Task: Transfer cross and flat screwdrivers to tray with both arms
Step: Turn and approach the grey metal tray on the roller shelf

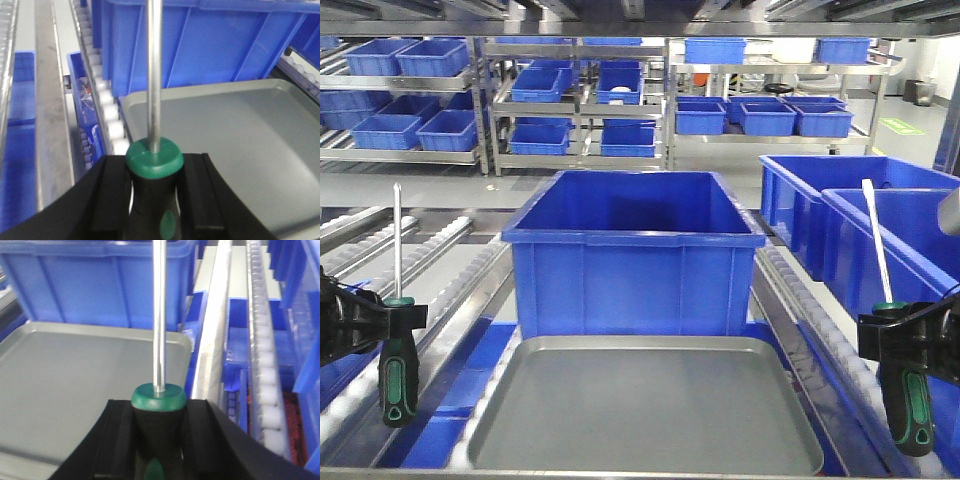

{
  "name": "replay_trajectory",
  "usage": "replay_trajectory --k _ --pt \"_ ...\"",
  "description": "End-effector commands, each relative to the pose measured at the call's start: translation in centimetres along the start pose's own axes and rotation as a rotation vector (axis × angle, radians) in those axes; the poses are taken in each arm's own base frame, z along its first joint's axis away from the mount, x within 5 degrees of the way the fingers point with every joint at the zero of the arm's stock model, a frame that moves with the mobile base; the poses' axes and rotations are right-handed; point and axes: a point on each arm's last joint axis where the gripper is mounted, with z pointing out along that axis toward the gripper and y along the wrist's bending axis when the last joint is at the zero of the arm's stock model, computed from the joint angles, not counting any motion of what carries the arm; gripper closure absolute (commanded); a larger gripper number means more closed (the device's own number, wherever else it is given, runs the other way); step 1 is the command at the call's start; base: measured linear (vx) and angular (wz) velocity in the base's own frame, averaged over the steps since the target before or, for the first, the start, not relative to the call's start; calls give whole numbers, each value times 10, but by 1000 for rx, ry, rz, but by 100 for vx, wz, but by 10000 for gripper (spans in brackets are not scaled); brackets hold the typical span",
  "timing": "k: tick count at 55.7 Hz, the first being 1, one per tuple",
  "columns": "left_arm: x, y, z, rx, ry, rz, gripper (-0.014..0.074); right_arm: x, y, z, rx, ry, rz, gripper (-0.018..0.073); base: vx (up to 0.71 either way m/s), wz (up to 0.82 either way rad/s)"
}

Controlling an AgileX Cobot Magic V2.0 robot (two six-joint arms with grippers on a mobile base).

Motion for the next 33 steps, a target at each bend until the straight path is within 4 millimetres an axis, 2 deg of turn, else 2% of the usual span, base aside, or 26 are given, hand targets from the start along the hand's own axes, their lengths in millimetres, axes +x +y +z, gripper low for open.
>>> replay_trajectory --k 1,33 --pt "-16 -6 -13 -2 -117 -17 597 -18 1 -13 -8 -138 -6 568 13 -13" --pt "-16 -6 -13 -2 -117 -17 597 -18 1 -13 -8 -138 -6 568 12 -1"
